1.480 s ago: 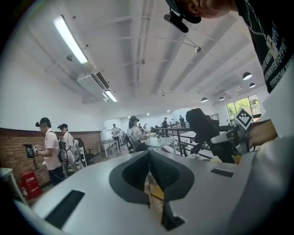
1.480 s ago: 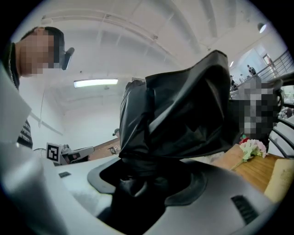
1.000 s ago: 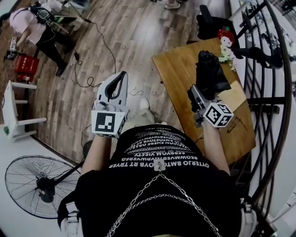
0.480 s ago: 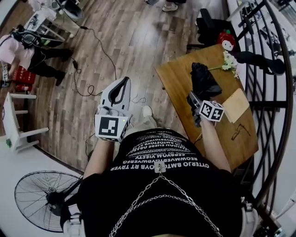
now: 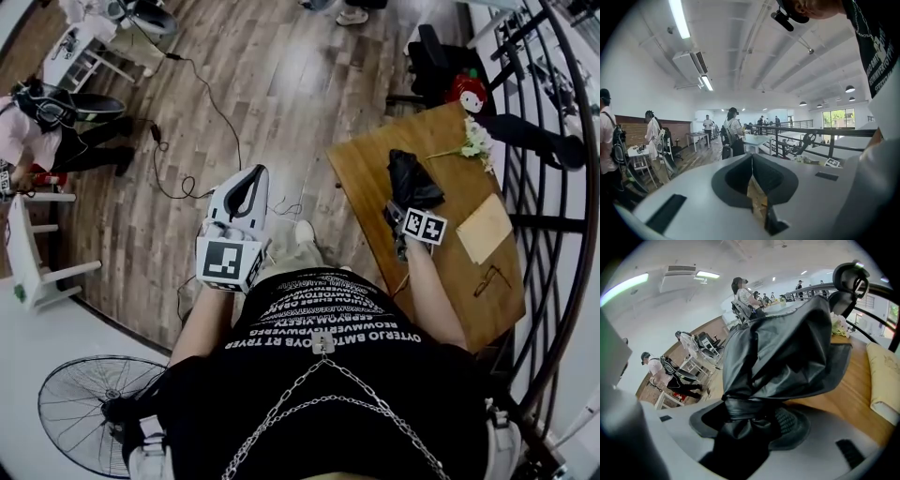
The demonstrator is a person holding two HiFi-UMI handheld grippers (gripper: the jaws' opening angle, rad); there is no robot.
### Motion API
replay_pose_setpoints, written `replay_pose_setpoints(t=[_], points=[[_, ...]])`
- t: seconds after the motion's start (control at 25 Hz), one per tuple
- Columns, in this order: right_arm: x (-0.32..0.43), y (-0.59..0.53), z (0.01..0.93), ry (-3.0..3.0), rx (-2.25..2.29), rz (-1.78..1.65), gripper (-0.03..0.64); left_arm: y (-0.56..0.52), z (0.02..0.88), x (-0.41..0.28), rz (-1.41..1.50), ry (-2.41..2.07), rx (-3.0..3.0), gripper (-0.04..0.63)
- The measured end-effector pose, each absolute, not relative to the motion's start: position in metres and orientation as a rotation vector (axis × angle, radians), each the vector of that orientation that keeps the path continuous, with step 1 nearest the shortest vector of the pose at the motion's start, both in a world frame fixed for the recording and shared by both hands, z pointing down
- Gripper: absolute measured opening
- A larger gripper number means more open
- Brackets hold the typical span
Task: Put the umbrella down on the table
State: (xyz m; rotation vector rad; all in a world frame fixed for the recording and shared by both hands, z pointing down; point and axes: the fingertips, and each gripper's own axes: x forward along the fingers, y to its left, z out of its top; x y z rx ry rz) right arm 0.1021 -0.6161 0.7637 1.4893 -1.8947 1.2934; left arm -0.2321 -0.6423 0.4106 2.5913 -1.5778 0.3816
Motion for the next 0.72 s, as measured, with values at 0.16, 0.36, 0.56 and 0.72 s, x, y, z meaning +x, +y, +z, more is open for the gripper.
replay_pose_setpoints(t=[0.16,0.36,0.56,0.72], points=[[0.114,-0.610,0.788,-1.781,1.501,1.231,0.273,-0.649,0.416,-0.234,0.375,-1.542,2.600,0.029],[0.128,-0.610,0.787,-1.743,1.528,1.082,0.327,-0.658,0.417,-0.229,0.331,-1.492,2.613,0.029],[0.151,-0.604,0.741,-1.745,1.644,0.942,0.330,-0.665,0.413,-0.210,0.307,-1.412,2.679,0.029],[0.156,-0.598,0.681,-1.851,1.746,0.789,0.294,-0.661,0.403,-0.189,0.288,-1.366,2.749,0.029]])
